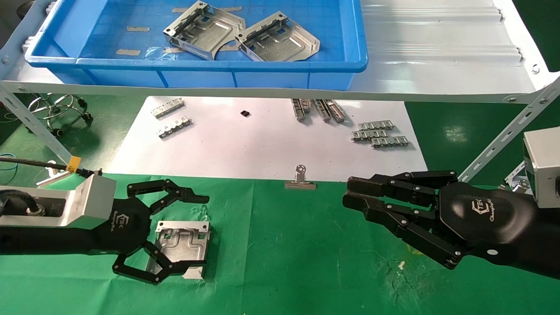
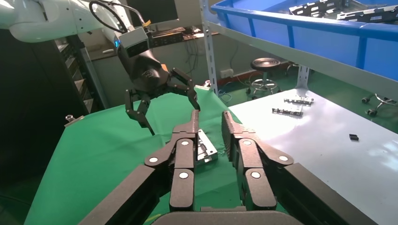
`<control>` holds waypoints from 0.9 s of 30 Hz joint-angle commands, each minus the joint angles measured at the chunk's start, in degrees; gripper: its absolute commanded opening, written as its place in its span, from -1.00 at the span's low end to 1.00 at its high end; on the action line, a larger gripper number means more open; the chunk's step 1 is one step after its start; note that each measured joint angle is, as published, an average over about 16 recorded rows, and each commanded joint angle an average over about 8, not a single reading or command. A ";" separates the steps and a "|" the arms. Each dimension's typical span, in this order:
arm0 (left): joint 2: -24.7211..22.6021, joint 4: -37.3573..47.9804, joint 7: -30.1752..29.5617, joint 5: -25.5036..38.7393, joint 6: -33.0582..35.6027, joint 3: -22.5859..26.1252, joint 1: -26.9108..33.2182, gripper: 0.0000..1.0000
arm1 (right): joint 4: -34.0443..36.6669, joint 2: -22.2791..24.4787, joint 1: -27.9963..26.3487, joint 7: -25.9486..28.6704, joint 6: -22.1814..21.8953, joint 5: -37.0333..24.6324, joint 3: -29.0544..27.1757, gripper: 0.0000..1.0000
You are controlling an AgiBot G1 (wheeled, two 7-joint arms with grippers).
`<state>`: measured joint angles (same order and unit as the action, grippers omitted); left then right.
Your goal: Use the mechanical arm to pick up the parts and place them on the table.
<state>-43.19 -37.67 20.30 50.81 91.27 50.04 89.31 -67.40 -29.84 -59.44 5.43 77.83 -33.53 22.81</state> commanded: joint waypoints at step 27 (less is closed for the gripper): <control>4.76 -20.91 -18.09 -5.22 -3.25 -19.82 -16.16 1.00 | 0.00 0.00 0.00 0.00 0.00 0.00 0.00 1.00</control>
<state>-38.43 -58.60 2.20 45.60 88.02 30.21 73.14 -67.40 -29.84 -59.44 5.43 77.83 -33.53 22.81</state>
